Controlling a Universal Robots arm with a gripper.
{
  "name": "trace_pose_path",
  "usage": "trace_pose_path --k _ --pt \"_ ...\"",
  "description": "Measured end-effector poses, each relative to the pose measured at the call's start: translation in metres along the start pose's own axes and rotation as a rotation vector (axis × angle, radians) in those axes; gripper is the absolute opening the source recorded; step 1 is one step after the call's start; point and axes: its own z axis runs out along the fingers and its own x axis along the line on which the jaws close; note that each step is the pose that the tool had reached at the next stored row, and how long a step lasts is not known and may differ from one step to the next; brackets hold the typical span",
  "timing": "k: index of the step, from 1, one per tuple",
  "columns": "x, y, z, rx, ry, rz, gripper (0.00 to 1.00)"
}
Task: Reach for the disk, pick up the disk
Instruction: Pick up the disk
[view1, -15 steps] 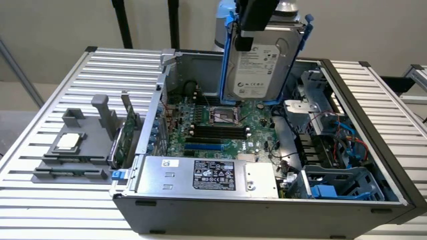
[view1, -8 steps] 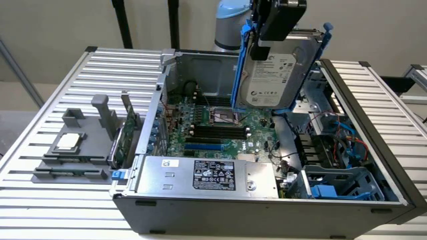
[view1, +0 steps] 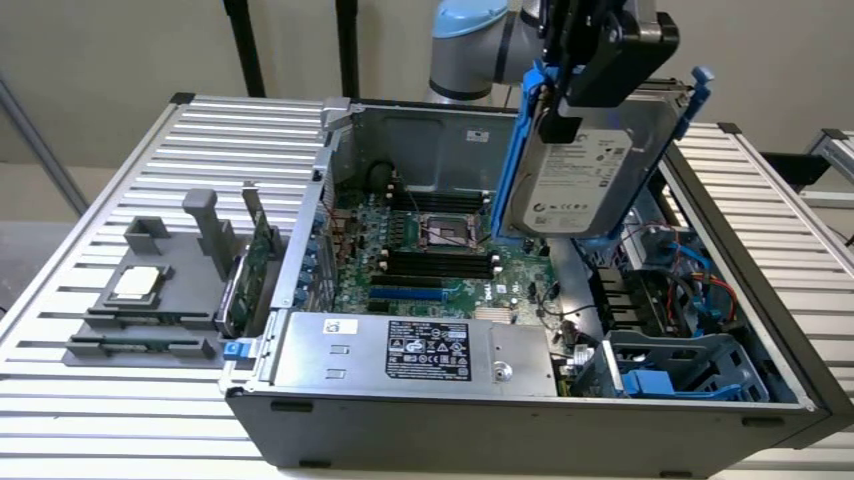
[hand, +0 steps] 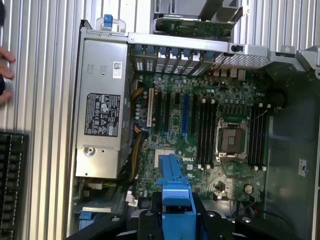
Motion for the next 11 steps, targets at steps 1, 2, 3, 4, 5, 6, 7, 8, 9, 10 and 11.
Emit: trace_pose_path --k 1,2,3,4,5,6,7,8,9,10,11 --pt "0.003 -0.0027 0.0001 0.0000 0.0000 0.000 0.33" --pt "0.006 -0.0056 0.0002 0.0000 0.0000 0.000 0.33" --pt "0.008 -0.0082 0.0003 0.0000 0.0000 0.000 0.33" --pt "0.011 -0.0112 0.0004 0.0000 0.0000 0.000 0.33" --pt "0.014 -0.0140 0.0004 0.0000 0.0000 0.000 0.33" --pt "0.017 -0.0168 0.0005 0.0001 -0.0001 0.000 0.33" --pt "0.019 -0.0196 0.0005 0.0000 0.0000 0.000 0.33" --pt "0.022 -0.0225 0.0004 0.0000 0.0000 0.000 0.33" --pt "0.025 -0.0254 0.0003 0.0000 0.0000 0.000 0.33" --pt "0.028 -0.0286 0.0000 0.0000 0.0001 0.000 0.33" --pt "0.031 -0.0317 -0.0002 0.0000 0.0000 0.000 0.33"
